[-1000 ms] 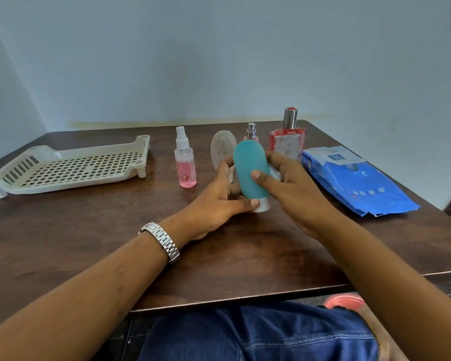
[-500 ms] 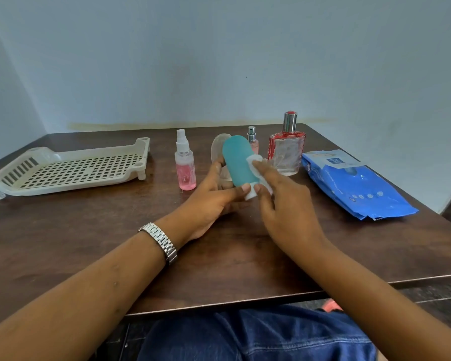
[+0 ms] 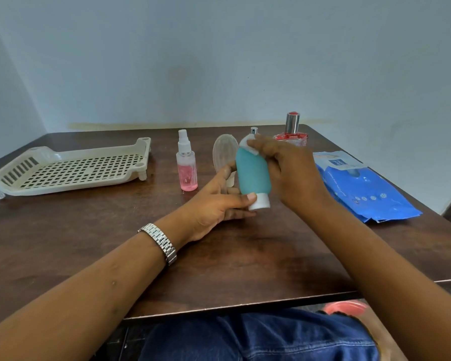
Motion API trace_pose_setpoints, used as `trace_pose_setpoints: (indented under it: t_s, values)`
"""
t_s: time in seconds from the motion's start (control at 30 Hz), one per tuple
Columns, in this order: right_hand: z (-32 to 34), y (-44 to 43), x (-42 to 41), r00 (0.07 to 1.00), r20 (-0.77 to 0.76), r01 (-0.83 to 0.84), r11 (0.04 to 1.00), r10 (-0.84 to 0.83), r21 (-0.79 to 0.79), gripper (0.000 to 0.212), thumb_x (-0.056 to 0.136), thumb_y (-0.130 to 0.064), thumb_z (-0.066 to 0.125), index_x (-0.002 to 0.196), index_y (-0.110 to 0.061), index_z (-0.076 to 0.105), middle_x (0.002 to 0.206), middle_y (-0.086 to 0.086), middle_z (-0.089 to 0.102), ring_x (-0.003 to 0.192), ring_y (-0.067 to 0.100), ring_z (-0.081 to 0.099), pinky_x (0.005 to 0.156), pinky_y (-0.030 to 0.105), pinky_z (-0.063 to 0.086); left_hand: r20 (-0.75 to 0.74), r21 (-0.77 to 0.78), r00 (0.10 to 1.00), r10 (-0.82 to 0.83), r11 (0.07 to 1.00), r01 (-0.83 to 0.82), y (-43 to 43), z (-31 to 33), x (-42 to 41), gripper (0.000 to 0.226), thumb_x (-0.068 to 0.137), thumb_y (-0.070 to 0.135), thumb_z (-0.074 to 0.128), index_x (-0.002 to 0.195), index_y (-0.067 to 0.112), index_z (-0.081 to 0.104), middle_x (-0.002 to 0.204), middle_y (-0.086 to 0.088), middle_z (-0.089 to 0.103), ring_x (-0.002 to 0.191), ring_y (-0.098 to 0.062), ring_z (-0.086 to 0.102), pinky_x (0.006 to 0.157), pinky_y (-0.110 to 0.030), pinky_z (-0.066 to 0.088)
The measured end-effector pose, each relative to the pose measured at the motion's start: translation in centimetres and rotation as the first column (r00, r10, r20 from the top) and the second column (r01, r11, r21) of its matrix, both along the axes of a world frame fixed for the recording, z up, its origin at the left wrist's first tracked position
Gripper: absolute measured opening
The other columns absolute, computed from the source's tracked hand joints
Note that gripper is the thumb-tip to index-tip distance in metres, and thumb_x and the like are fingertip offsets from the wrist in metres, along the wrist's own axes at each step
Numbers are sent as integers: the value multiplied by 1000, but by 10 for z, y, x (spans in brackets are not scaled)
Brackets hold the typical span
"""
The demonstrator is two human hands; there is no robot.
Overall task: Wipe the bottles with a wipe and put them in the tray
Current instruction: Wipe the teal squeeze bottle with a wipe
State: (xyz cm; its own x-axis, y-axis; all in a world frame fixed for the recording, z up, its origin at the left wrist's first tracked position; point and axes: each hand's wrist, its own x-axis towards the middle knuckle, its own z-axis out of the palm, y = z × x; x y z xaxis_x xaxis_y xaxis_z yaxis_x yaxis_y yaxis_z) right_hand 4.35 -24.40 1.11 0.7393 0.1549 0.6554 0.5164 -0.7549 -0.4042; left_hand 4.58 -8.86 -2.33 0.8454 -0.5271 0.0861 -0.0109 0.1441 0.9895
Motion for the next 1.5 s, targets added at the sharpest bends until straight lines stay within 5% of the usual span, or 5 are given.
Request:
trace_pose_setpoints:
  t_s: [0.3,0.6,1.13,1.37,1.5]
  values:
    - [-24,1,-43,993,62,-90,991,96,-95,48,79,-33,38,106,-9,70,113,8,67,104,12,48,95,-3,21,4,-12,996,85,996,-85,0,0,2,62,85,0,61,137,23,37,93,-3,72,88,-17,69,81,-34,57]
    - [0,-14,-2,1000,11,-23,966,21,258,38,83,13,50,99,-13,72,104,-4,67,96,5,60,87,10,45,-19,23,999,-41,999,41,-1,3,-4,64,87,-1,58,139,27,32,107,-16,68,90,-20,69,76,-30,58]
    - [-21,-1,-31,960,166,-158,927,225,-341,39,80,-15,40,102,-5,70,103,7,69,106,11,45,96,16,29,146,68,986,79,994,-90,0,3,-1,64,86,-11,58,130,31,40,84,0,70,81,-13,68,74,-29,58]
    - [-5,-10,1,979,191,-21,976,63,-217,39,79,-8,43,109,-6,68,113,12,65,106,28,59,95,35,43,166,128,986,27,991,-49,-3,5,-9,64,86,-5,63,138,22,36,85,-2,73,76,-10,69,66,-21,53]
    - [-4,-8,5,983,172,60,995,-72,74,37,76,8,46,104,-6,66,101,2,64,90,11,54,78,2,32,167,131,986,27,990,-49,-2,9,-9,65,86,-4,63,136,26,35,78,-1,73,71,-10,69,61,-18,51]
